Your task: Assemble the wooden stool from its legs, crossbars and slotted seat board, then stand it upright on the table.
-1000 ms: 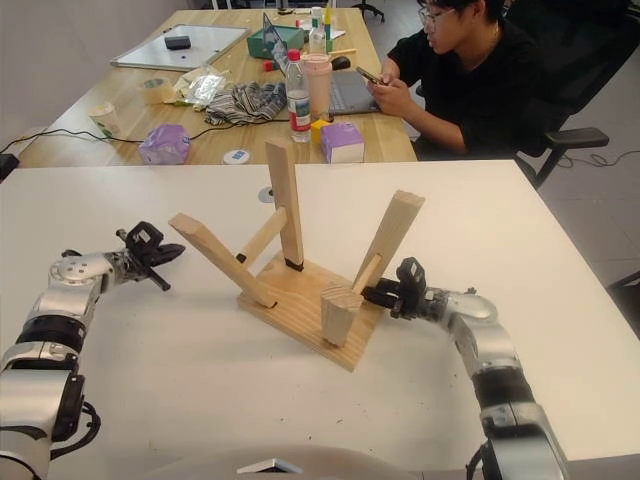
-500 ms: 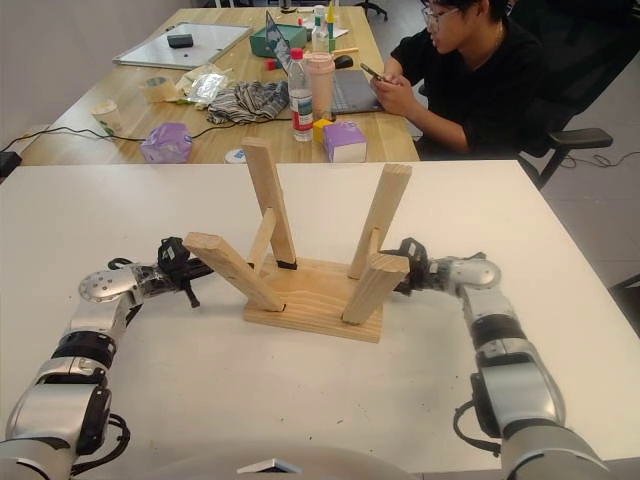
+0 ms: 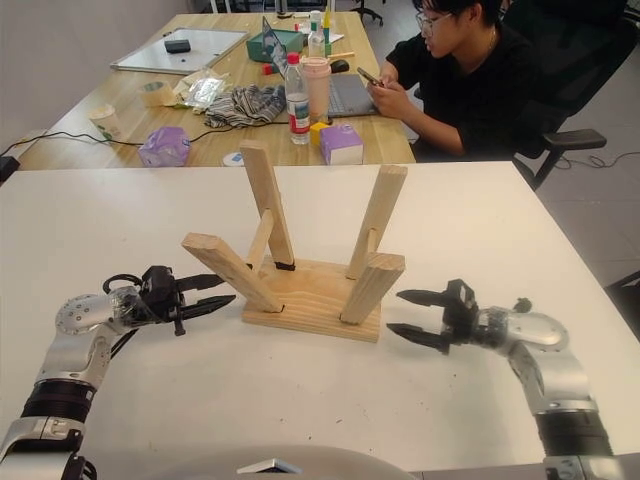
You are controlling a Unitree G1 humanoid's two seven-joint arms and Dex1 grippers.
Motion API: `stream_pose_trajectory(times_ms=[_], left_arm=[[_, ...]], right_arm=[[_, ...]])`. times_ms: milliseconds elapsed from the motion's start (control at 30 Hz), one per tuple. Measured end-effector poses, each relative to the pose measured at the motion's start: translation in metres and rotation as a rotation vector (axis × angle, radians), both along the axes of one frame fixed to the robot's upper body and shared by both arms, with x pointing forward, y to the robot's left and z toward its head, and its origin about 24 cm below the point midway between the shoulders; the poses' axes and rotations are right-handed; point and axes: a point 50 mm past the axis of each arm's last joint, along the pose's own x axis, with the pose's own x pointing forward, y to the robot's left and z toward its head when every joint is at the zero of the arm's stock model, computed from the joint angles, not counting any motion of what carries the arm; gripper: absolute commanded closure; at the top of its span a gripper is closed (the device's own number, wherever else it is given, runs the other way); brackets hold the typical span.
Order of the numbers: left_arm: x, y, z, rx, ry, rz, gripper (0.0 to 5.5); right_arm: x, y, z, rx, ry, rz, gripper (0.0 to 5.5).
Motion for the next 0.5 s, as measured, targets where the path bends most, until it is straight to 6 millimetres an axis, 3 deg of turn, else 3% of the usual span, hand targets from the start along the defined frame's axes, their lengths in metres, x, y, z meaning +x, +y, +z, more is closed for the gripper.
stream_pose_trajectory(times_ms=[100, 300, 500], left_arm=[[-0.001, -0.006, -0.005, 0.01, 0.038, -0.03, 3.12], [-0.004, -0.026, -0.012, -0.009, 0.057, -0.108, 3.12], [0.02, -0.044, -0.009, -0.062, -0.01, -0.051, 3.09]], right_arm=[[-0.002, 0.016, -0.008, 0.023, 0.018, -0.001, 2.0], [-0.004, 0.027, -0.016, -0.007, 0.033, 0.023, 2.0], [0.002, 0.039, -0.018, 0.008, 0.024, 0.027, 2.19]])
